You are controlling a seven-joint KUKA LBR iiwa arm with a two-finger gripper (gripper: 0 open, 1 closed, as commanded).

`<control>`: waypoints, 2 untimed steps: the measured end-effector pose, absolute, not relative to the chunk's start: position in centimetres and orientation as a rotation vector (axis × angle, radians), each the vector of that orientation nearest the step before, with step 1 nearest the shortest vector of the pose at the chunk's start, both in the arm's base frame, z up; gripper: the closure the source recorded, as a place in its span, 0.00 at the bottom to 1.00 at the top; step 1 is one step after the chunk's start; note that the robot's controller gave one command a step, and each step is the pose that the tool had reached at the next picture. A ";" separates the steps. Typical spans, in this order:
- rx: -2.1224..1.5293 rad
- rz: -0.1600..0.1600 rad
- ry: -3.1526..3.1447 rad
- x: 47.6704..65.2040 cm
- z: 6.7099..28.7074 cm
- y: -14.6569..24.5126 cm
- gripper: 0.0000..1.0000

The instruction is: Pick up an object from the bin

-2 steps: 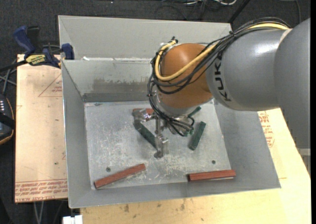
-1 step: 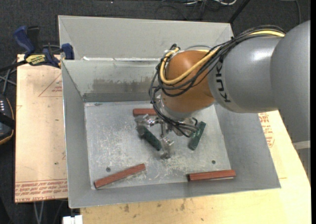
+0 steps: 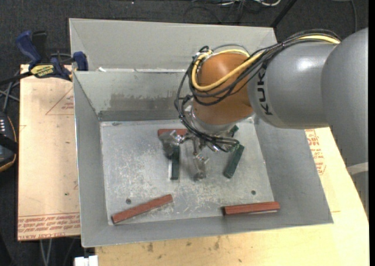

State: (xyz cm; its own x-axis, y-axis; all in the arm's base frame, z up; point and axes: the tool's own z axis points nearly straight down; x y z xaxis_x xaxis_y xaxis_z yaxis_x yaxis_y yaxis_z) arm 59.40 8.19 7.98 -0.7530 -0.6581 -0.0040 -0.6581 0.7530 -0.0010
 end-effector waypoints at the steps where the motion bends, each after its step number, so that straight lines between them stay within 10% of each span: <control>1: -1.063 0.001 2.952 56.4 7.4 2.9 1.00; 2: -1.064 0.001 2.952 56.4 7.4 2.9 1.00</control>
Offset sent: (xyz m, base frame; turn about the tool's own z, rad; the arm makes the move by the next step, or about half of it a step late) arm 0.0000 0.0000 0.0000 0.0000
